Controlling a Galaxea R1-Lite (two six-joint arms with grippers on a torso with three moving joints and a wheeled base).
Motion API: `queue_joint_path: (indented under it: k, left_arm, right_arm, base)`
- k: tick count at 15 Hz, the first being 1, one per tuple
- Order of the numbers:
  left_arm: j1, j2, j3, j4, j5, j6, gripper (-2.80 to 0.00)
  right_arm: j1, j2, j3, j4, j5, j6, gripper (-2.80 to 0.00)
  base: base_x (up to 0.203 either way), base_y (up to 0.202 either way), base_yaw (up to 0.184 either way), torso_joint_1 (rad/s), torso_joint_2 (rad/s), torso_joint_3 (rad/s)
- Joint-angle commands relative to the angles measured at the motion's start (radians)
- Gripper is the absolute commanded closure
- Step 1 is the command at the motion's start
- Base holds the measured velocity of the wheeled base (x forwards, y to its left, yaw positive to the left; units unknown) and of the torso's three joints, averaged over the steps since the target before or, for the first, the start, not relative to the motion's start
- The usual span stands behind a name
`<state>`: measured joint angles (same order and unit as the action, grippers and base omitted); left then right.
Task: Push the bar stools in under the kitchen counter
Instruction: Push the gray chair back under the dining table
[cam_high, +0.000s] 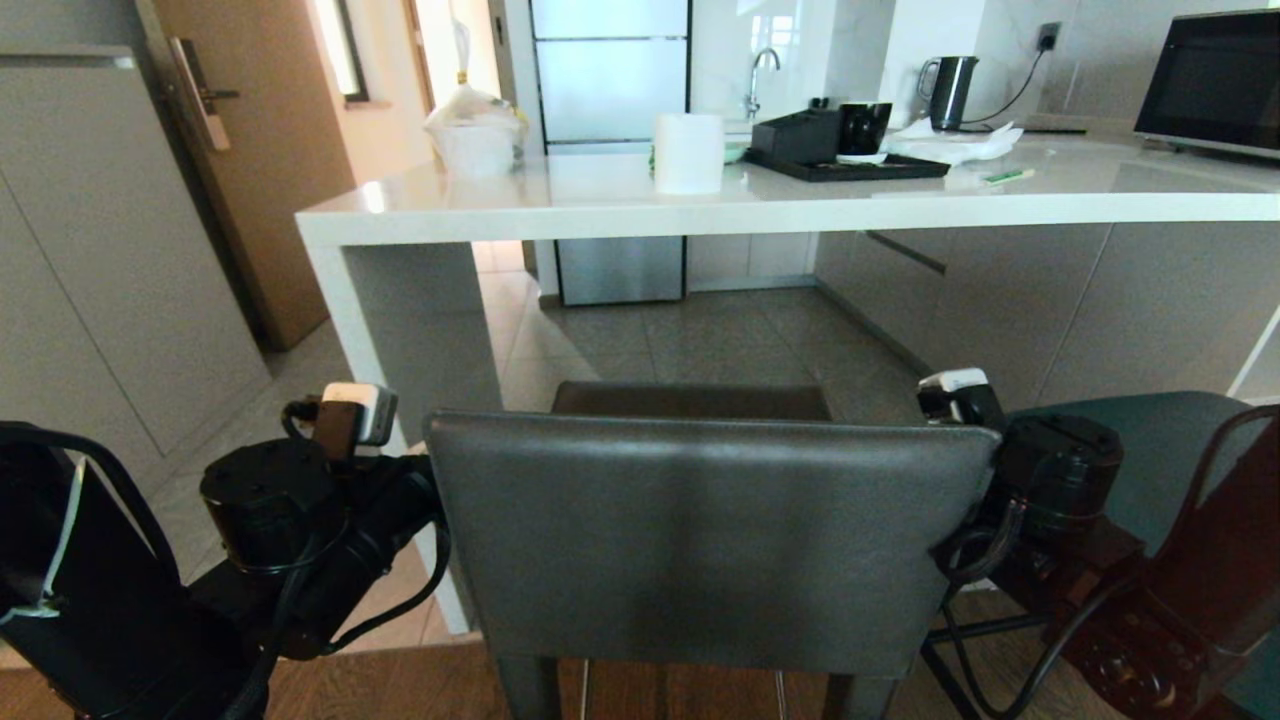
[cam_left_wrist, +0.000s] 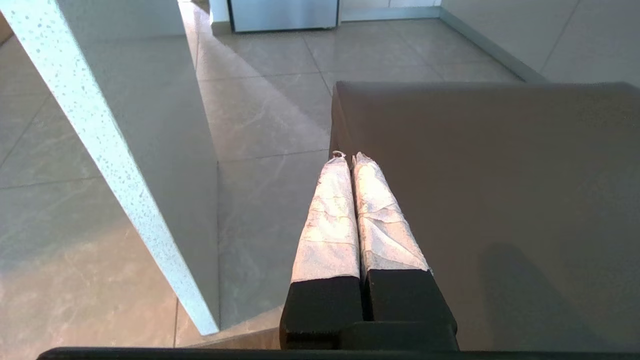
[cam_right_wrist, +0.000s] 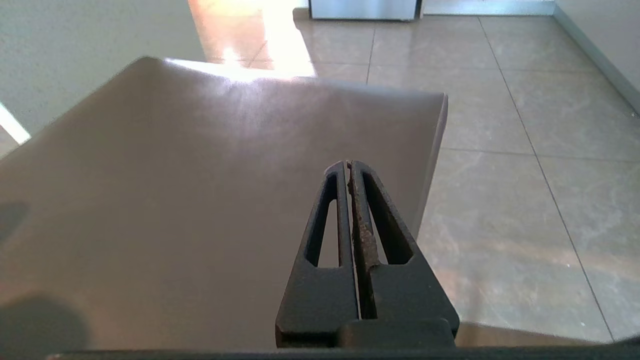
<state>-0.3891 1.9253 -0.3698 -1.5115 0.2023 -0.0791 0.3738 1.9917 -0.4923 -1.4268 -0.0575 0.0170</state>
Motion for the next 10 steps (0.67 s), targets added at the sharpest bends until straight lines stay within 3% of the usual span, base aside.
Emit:
queue_joint_path:
  k: [1, 4, 10]
  left_arm:
    - [-0.005, 0.001, 0.006, -0.007, 0.002, 0.000, 0.00]
    - [-0.003, 0.001, 0.019, -0.009, 0.002, 0.007, 0.00]
    - [-0.012, 0.000, 0.019, -0.010, 0.001, 0.013, 0.00]
  right_arm:
    - [0.000, -0.002, 0.008, -0.009, -0.001, 0.000, 0.00]
    - [0.000, 0.000, 0.005, -0.009, 0.000, -0.002, 0.00]
    - [0.001, 0.018, -0.005, -0.009, 0.002, -0.003, 0.00]
  base:
    - [0.000, 0.000, 0.000, 0.000, 0.00, 0.000]
    - [0.000, 0.000, 0.000, 0.000, 0.00, 0.000]
    - [0.176, 0.000, 0.001, 0.002, 0.00, 0.003]
